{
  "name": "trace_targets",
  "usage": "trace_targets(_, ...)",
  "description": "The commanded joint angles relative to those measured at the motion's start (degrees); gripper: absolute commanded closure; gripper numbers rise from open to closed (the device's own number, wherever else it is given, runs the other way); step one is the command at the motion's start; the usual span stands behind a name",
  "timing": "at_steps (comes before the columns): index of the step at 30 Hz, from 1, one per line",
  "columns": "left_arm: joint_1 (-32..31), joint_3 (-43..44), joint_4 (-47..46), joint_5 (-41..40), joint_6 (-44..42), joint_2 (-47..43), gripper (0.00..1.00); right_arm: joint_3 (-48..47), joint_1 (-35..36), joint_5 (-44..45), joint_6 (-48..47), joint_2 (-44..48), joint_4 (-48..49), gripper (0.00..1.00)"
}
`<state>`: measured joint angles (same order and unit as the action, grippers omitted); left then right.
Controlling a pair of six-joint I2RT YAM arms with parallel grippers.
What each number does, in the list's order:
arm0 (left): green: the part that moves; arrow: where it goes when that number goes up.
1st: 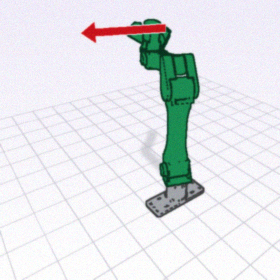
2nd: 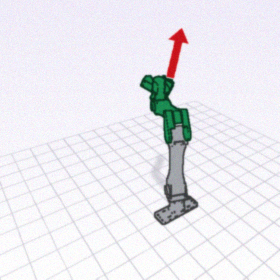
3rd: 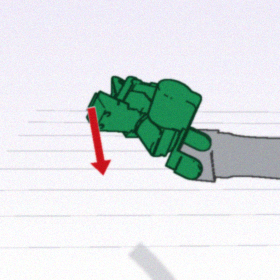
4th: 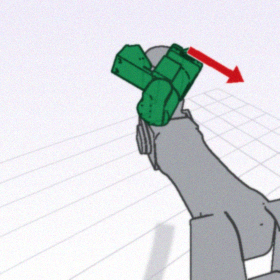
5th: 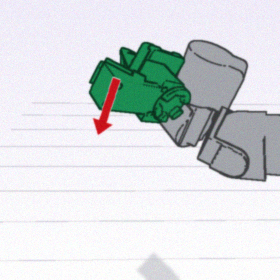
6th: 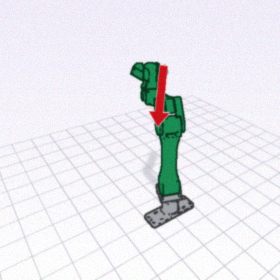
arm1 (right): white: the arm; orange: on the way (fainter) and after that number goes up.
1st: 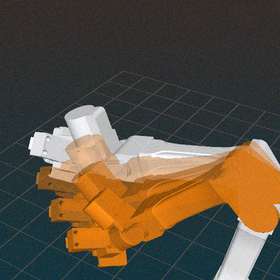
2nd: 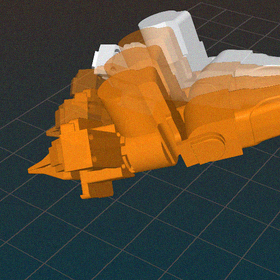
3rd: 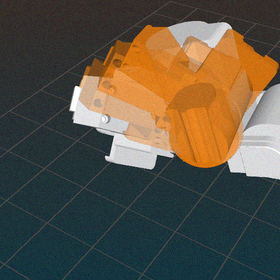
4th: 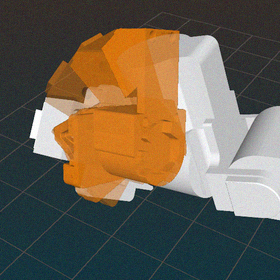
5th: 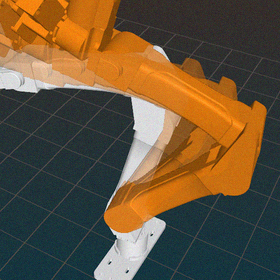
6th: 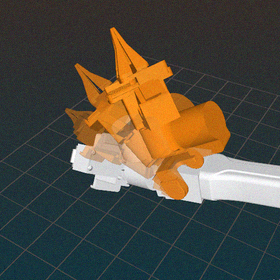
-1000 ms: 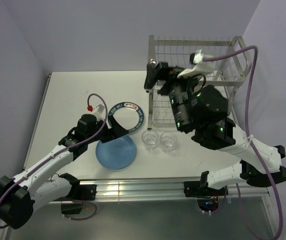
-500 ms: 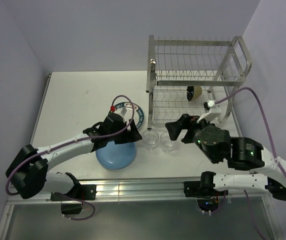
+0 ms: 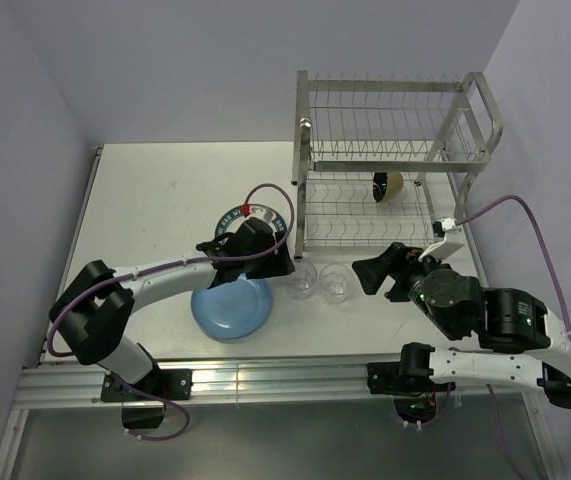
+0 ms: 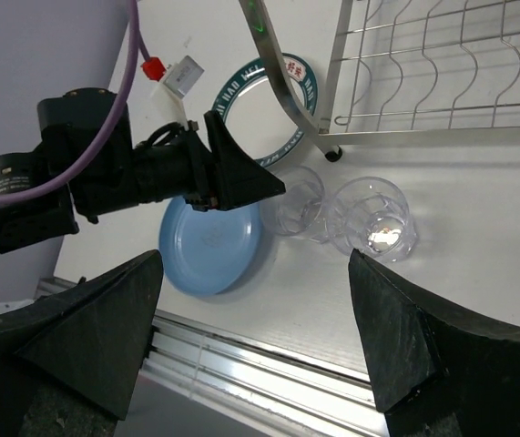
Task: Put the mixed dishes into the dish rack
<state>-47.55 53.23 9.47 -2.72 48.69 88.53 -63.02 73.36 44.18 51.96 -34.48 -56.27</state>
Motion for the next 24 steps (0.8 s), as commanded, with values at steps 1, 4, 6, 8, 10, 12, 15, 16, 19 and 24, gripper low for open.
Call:
trace_targets(1,-1.40,3.36,1.77,-2.11,-1.58,1.81,0.31,0.53,0.20,2.31,2.17,1.95,-1.65,0.10)
trace_targets(4,-2.11,3.98,2.56,-2.64,-1.84,3.22,0.40,0.80,0.20,2.92,2.35,3.01,-1.91,0.10)
trace_targets(6,-2.46,3.99,3.09,-3.08,-1.75,3.58,0.43,0.97,0.20,3.10,2.18,3.36,-1.91,0.10)
trace_targets(8,-2.63,3.63,3.09,-3.61,-1.75,3.23,0.51,1.24,0.20,3.19,1.91,3.45,-1.74,0.10)
trace_targets(10,-2.64,3.28,3.27,-3.61,-1.84,2.96,0.62,1.33,0.11,3.19,1.65,3.10,-1.83,0.10)
trace_targets(12,-2.72,3.37,3.53,-3.61,-2.01,2.79,0.76,1.24,0.20,3.19,1.65,2.58,-1.91,0.10)
trace_targets(15,-2.72,3.37,4.15,-3.87,-2.11,2.00,0.92,0.97,0.20,2.67,1.30,1.44,-1.83,0.10)
trace_targets(16,-2.72,3.37,4.58,-4.04,-2.10,1.56,0.98,0.89,0.20,2.49,1.21,1.17,-1.74,0.10)
trace_targets(19,-2.72,3.46,5.99,-4.75,-2.19,-0.63,1.00,0.80,0.20,2.14,1.82,0.29,-1.91,0.09)
trace_targets(24,-2.72,2.23,9.16,-3.80,-1.93,-11.08,1.00,0.18,0.20,-0.14,2.09,-0.68,-1.21,0.07)
